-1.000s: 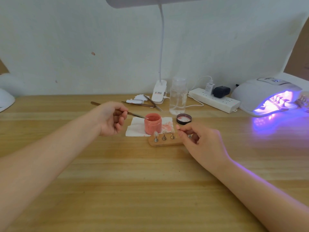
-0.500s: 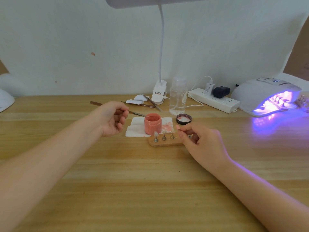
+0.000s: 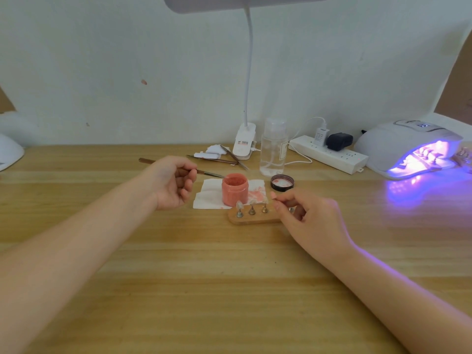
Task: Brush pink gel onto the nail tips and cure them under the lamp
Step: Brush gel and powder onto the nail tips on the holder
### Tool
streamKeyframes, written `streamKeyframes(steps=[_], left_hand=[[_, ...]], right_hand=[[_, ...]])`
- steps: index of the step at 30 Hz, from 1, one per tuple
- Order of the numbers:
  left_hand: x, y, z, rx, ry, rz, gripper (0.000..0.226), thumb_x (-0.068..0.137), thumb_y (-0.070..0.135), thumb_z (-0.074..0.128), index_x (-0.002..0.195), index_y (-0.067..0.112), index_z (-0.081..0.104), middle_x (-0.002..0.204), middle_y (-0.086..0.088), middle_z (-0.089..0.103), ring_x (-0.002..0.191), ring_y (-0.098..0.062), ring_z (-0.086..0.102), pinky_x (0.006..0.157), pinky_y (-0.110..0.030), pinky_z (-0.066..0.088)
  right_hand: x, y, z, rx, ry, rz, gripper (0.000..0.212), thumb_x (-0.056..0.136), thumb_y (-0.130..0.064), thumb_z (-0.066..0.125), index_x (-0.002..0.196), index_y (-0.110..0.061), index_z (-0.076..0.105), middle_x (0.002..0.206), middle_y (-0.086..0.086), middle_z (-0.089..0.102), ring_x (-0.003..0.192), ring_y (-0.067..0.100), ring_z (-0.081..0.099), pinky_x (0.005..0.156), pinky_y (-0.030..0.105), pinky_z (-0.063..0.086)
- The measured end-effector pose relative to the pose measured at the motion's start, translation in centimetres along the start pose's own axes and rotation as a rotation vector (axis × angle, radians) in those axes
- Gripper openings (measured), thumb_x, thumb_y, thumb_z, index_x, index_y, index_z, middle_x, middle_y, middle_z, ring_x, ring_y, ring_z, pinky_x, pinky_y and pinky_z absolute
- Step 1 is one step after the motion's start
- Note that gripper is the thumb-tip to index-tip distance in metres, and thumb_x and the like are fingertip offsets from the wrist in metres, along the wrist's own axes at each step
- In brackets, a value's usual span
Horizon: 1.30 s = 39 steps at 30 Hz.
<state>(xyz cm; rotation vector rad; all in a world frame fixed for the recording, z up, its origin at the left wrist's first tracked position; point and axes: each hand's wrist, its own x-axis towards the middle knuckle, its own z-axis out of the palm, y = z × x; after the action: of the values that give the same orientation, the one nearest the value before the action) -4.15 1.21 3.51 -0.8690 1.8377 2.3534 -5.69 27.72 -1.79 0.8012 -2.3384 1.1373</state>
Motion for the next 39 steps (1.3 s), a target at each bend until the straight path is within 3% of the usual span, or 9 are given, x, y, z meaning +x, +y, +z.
streamKeyframes(steps=[15,24,32,37,39], left_hand=[[-0.4,-0.1,0.1,-0.047,-0.015,-0.012,0.012,0.084,0.013,0.054,0.073,0.014,0.049,0.047,0.005,0.053,0.034,-0.009,0.043,0.038,-0.011,0.029],[-1.0,-0.6,-0.9,-0.054,0.059,0.011,0.015,0.086,0.013,0.053,0.071,0.015,0.049,0.045,0.005,0.052,0.033,-0.008,0.042,0.037,-0.011,0.029],[-4.5,-1.4,3.2,-0.197,-0.005,0.265,0.017,0.089,0.011,0.056,0.073,0.012,0.056,0.049,0.003,0.056,0.040,-0.008,0.047,0.039,-0.014,0.037],[-6.6,-4.5,6.0,0.095,0.013,0.784,0.018,0.087,0.004,0.061,0.072,0.012,0.059,0.057,0.002,0.066,0.051,-0.005,0.059,0.049,-0.016,0.046],[-7.0,-5.9,6.2,0.248,-0.011,0.974,0.020,0.087,0.005,0.063,0.073,0.019,0.060,0.070,0.001,0.070,0.064,-0.006,0.065,0.059,-0.016,0.050]], right_hand=[[0.0,0.0,0.0,0.004,-0.025,0.014,0.010,0.084,-0.025,0.067,0.093,-0.025,0.072,0.067,-0.028,0.058,0.054,0.012,0.054,0.056,0.035,0.051],[0.0,0.0,0.0,0.001,-0.019,-0.003,0.009,0.084,-0.023,0.067,0.092,-0.024,0.073,0.066,-0.028,0.057,0.056,0.011,0.054,0.053,0.031,0.049],[-0.1,-0.1,0.0,-0.012,0.019,-0.008,0.008,0.084,-0.022,0.068,0.091,-0.023,0.072,0.061,-0.029,0.054,0.055,0.012,0.053,0.051,0.033,0.051],[-0.1,-0.1,-0.1,-0.019,0.023,-0.014,0.008,0.084,-0.021,0.068,0.091,-0.023,0.072,0.066,-0.027,0.056,0.053,0.011,0.052,0.053,0.029,0.049],[0.0,-0.1,-0.1,-0.017,0.025,-0.014,0.009,0.084,-0.021,0.068,0.092,-0.022,0.072,0.069,-0.023,0.059,0.050,0.008,0.050,0.055,0.028,0.049]])
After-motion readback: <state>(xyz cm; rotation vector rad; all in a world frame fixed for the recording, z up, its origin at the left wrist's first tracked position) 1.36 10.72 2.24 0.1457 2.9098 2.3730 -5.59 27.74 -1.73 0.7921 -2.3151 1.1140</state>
